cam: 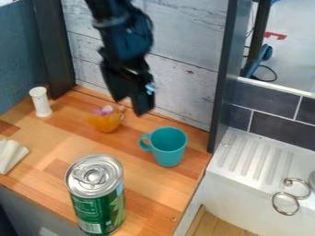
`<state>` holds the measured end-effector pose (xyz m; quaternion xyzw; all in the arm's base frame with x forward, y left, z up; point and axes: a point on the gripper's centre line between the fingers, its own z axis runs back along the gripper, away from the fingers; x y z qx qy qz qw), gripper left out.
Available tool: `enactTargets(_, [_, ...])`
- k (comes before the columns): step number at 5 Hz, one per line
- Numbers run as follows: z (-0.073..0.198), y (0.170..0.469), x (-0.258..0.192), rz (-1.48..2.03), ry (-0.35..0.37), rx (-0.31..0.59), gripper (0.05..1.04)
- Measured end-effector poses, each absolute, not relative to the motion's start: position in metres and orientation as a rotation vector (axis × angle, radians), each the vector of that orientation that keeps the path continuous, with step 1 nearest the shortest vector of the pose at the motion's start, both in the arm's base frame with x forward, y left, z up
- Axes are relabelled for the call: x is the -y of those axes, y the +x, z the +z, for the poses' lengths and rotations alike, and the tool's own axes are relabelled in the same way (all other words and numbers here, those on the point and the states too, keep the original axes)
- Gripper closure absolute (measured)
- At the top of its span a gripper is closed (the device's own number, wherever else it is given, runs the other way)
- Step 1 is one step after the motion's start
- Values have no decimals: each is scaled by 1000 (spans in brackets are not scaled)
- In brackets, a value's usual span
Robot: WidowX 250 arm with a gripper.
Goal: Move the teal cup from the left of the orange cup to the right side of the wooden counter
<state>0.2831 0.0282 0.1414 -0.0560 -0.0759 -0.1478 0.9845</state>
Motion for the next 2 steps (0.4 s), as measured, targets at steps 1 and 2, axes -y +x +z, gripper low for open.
enactTargets(1, [144,257,-49,-198,-103,23,83])
enactTargets(2, [144,247,-63,-151,-59,-34,83])
